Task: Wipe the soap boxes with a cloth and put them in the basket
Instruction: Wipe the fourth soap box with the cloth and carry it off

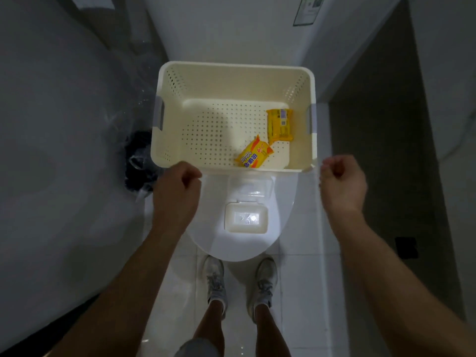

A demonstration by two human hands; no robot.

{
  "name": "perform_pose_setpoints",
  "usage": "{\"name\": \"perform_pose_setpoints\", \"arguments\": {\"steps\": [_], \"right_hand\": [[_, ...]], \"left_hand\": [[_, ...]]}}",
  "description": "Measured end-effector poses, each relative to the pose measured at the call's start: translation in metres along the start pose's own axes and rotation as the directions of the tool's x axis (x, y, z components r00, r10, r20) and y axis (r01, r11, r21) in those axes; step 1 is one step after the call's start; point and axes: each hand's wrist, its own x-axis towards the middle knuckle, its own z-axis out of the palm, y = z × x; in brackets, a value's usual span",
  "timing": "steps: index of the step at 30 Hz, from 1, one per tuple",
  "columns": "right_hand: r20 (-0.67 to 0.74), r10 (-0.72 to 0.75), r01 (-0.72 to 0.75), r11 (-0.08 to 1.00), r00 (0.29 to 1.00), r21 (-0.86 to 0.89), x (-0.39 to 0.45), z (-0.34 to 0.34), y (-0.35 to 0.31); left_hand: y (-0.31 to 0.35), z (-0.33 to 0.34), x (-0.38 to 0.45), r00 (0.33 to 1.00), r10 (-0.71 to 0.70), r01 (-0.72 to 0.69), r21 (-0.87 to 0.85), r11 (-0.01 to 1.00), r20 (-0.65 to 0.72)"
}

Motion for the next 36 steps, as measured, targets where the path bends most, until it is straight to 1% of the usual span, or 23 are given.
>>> {"name": "perform_pose_setpoints", "arguments": {"steps": [1,3,4,5,6,7,8,10,11,12,14,17,20,23,25,27,29,31,33,34,36], "right_hand": [[-0.016,-0.085,0.085,0.996,0.996,-0.006,0.004,-0.006,-0.018],[0.02,-0.217,0.217,0.975,0.976,-0.041,0.012,-0.006,-0.052],[0.064,-0.255,0.259,0.963,0.965,-0.071,0.017,-0.001,-0.065],[0.124,-0.273,0.287,0.951,0.954,-0.117,0.024,0.006,-0.075],[0.197,-0.261,0.295,0.94,0.945,-0.17,0.032,0.016,-0.083],[0.271,-0.22,0.282,0.934,0.937,-0.218,0.04,0.027,-0.088],[0.339,-0.165,0.26,0.93,0.926,-0.259,0.048,0.039,-0.092],[0.446,-0.061,0.246,0.896,0.893,-0.371,0.061,0.062,-0.093],[0.496,-0.021,0.273,0.855,0.868,-0.442,0.067,0.073,-0.09],[0.539,0.011,0.312,0.806,0.842,-0.504,0.073,0.083,-0.086],[0.601,0.065,0.379,0.722,0.797,-0.58,0.084,0.098,-0.077],[0.649,0.136,0.394,0.696,0.749,-0.6,0.096,0.114,-0.062],[0.693,0.155,0.404,0.716,0.704,-0.57,0.1,0.126,-0.053],[0.655,0.17,0.287,0.798,0.737,-0.529,0.102,0.137,-0.046],[0.618,0.189,0.193,0.845,0.763,-0.498,0.102,0.14,-0.043],[0.548,0.217,0.047,0.903,0.808,-0.427,0.104,0.141,-0.04],[0.529,0.269,-0.155,0.956,0.805,-0.251,0.102,0.135,-0.044],[0.589,0.256,-0.307,0.951,0.766,-0.014,0.1,0.124,-0.052],[0.666,0.195,-0.417,0.889,0.72,0.19,0.097,0.114,-0.058],[0.687,0.162,-0.442,0.86,0.708,0.253,0.095,0.11,-0.061],[0.698,0.116,-0.458,0.828,0.707,0.325,0.089,0.103,-0.068]], "left_hand": [[0.016,-0.006,0.011,0.996,0.081,-0.081,-0.007,0.997,-0.034],[0.05,-0.007,0.036,0.976,0.211,-0.21,0.026,0.977,-0.055],[0.065,-0.002,0.051,0.968,0.249,-0.247,0.062,0.967,-0.026],[0.076,0.006,0.066,0.968,0.249,-0.252,0.104,0.962,0.036],[0.084,0.017,0.081,0.972,0.198,-0.215,0.148,0.965,0.124],[0.088,0.03,0.096,0.969,0.096,-0.14,0.188,0.972,0.227],[0.089,0.044,0.109,0.944,-0.033,-0.039,0.212,0.976,0.327],[0.086,0.068,0.126,0.837,-0.269,0.181,0.222,0.958,0.477],[0.082,0.078,0.13,0.782,-0.349,0.262,0.236,0.936,0.517],[0.076,0.085,0.133,0.743,-0.395,0.303,0.256,0.918,0.541],[0.065,0.098,0.135,0.705,-0.429,0.314,0.293,0.903,0.565],[0.051,0.113,0.138,0.669,-0.458,0.322,0.327,0.888,0.585],[0.043,0.121,0.141,0.654,-0.475,0.382,0.285,0.879,0.589],[0.037,0.127,0.145,0.639,-0.492,0.475,0.201,0.857,0.591],[0.035,0.127,0.148,0.645,-0.483,0.489,0.165,0.856,0.592],[0.035,0.121,0.15,0.676,-0.443,0.444,0.155,0.883,0.588],[0.036,0.112,0.154,0.736,-0.377,0.39,0.103,0.915,0.563],[0.04,0.099,0.157,0.77,-0.311,0.372,0.003,0.928,0.557],[0.045,0.084,0.158,0.772,-0.257,0.373,-0.086,0.924,0.581],[0.049,0.077,0.158,0.774,-0.229,0.366,-0.122,0.923,0.591],[0.058,0.062,0.156,0.781,-0.177,0.348,-0.182,0.92,0.599]]}}
